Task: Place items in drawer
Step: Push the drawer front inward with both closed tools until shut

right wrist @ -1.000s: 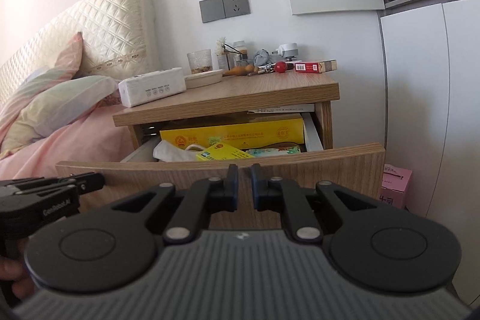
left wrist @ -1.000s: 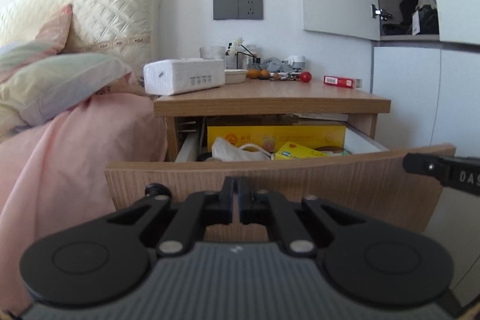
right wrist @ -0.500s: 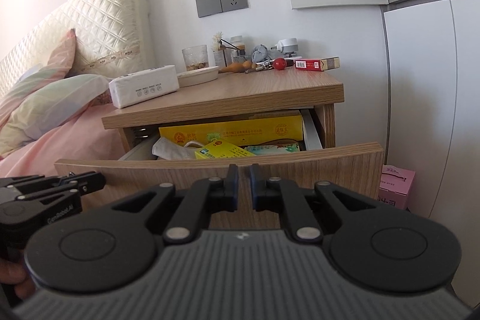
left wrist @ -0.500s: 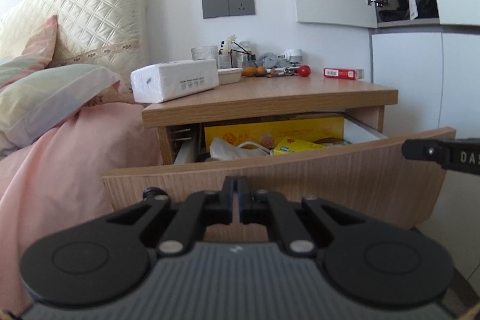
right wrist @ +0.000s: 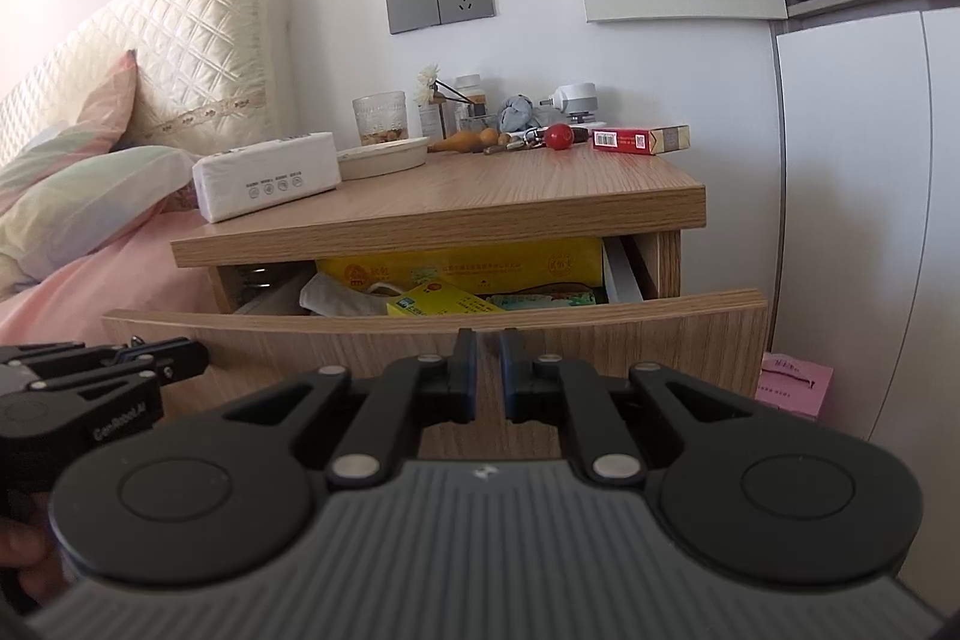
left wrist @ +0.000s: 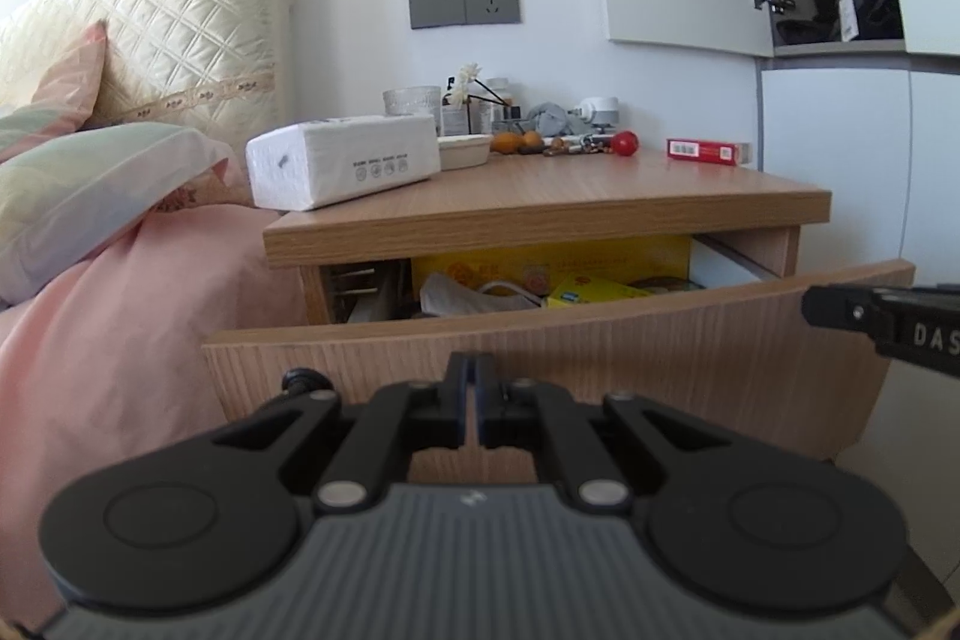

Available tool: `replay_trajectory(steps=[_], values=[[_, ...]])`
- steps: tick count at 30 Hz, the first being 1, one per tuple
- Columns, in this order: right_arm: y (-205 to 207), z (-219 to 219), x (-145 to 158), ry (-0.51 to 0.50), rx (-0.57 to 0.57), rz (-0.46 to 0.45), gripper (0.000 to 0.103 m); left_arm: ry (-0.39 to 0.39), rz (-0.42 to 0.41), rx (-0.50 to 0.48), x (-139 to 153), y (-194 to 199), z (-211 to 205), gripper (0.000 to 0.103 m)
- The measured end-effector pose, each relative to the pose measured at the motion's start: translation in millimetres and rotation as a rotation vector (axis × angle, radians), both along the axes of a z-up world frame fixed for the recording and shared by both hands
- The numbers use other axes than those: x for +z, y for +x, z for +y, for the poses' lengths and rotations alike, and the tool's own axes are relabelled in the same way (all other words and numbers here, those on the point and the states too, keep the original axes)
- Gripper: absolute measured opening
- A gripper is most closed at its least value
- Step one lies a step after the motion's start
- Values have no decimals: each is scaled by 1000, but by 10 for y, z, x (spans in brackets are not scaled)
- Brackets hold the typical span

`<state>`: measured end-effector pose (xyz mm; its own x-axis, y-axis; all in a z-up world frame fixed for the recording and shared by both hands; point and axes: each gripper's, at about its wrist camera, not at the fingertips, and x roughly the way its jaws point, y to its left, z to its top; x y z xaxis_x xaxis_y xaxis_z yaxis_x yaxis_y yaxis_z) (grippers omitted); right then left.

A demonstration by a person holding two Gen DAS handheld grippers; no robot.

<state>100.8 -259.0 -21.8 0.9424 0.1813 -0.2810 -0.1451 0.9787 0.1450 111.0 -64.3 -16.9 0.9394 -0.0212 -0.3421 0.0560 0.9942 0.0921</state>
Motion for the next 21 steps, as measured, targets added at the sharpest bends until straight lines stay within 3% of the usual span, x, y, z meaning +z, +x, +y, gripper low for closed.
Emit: replay_trajectory(steps=[4, 15, 21], values=[[107, 12, -19, -12, -1, -13, 10, -26, 13, 8, 17, 144, 16, 4], [479, -4, -58, 7, -8, -36, 10, 10, 10, 5, -8, 541, -35, 4], [690, -15, -100, 17, -10, -56, 10, -8, 20, -6, -14, 786, 9, 4]])
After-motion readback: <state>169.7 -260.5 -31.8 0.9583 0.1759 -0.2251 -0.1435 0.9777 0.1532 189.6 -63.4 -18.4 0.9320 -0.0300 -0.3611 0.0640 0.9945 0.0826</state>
